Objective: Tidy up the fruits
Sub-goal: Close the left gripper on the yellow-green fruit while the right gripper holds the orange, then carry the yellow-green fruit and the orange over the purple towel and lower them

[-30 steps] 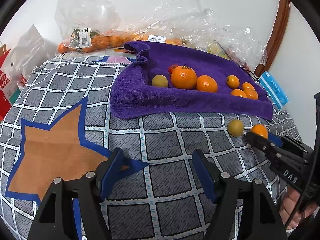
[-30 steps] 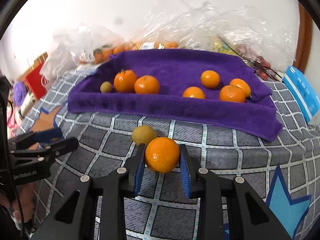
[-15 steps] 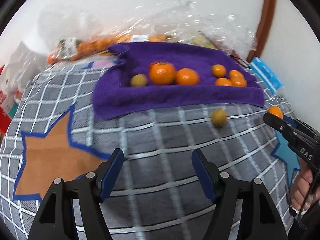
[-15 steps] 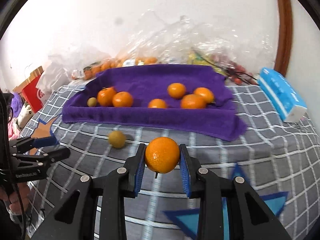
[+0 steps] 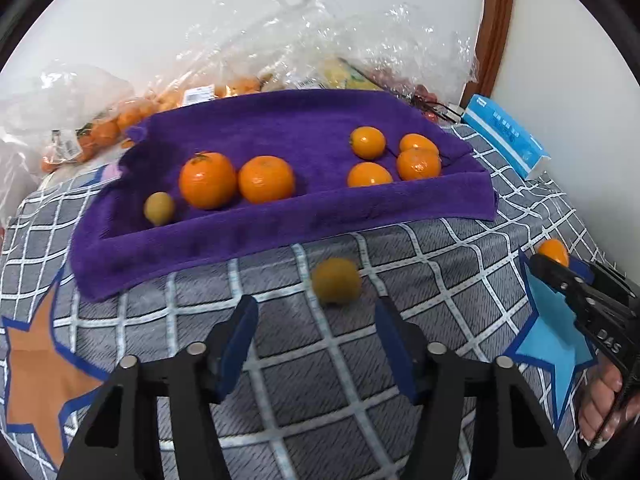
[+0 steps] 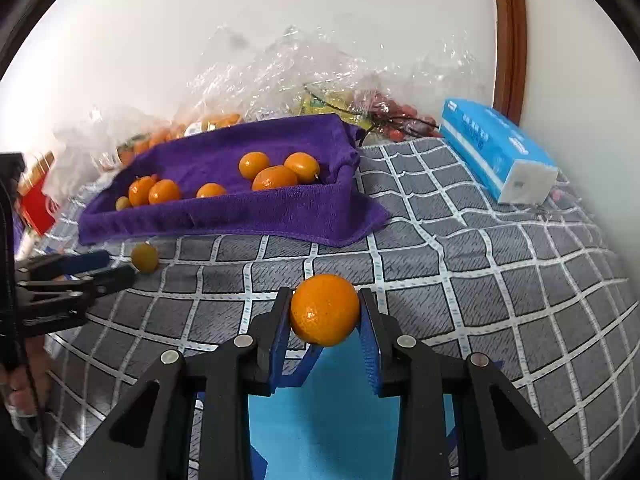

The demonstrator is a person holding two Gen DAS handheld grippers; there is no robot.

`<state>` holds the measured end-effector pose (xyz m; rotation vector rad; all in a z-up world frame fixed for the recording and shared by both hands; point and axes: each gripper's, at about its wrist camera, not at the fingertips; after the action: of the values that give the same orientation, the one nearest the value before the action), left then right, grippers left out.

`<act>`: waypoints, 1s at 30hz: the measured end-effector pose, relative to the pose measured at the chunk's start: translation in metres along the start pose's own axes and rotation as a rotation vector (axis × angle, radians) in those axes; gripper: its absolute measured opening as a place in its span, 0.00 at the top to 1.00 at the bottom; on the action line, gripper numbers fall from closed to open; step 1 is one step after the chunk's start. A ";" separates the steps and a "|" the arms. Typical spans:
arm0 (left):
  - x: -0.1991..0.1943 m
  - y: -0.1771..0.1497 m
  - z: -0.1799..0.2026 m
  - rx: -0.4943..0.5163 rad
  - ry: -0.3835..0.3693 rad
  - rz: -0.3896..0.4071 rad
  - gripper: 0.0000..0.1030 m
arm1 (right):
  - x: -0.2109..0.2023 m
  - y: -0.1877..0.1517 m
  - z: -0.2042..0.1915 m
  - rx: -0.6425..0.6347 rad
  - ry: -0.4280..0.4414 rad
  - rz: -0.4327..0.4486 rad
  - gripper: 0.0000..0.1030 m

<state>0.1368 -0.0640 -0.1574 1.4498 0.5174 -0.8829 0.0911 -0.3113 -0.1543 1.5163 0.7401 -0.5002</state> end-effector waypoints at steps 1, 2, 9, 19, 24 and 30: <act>0.003 0.002 0.003 0.007 0.003 -0.005 0.48 | 0.000 0.000 0.000 0.004 0.006 0.003 0.69; 0.005 0.003 0.005 0.011 0.005 -0.006 0.51 | 0.000 -0.001 0.000 0.005 0.012 0.003 0.69; 0.019 0.009 0.014 -0.006 -0.005 -0.014 0.63 | 0.002 -0.001 -0.002 -0.003 0.056 -0.008 0.69; 0.004 -0.001 0.007 0.046 0.033 0.007 0.74 | 0.003 0.000 0.000 0.003 0.060 -0.002 0.69; -0.019 -0.015 -0.028 0.004 0.110 0.023 0.74 | 0.001 0.000 -0.006 -0.028 0.024 -0.005 0.69; -0.027 -0.026 -0.065 -0.080 0.144 0.002 0.74 | 0.005 0.003 -0.030 -0.039 0.021 -0.026 0.69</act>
<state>0.1141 0.0078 -0.1587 1.4468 0.6510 -0.7514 0.0932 -0.2812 -0.1535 1.4792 0.7824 -0.4875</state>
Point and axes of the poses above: each gripper's, at about its wrist camera, not at the fingertips, and x roughly the way its jaws point, z to its right, y to its top, and after that the axes turned 4 degrees about -x, right-handed
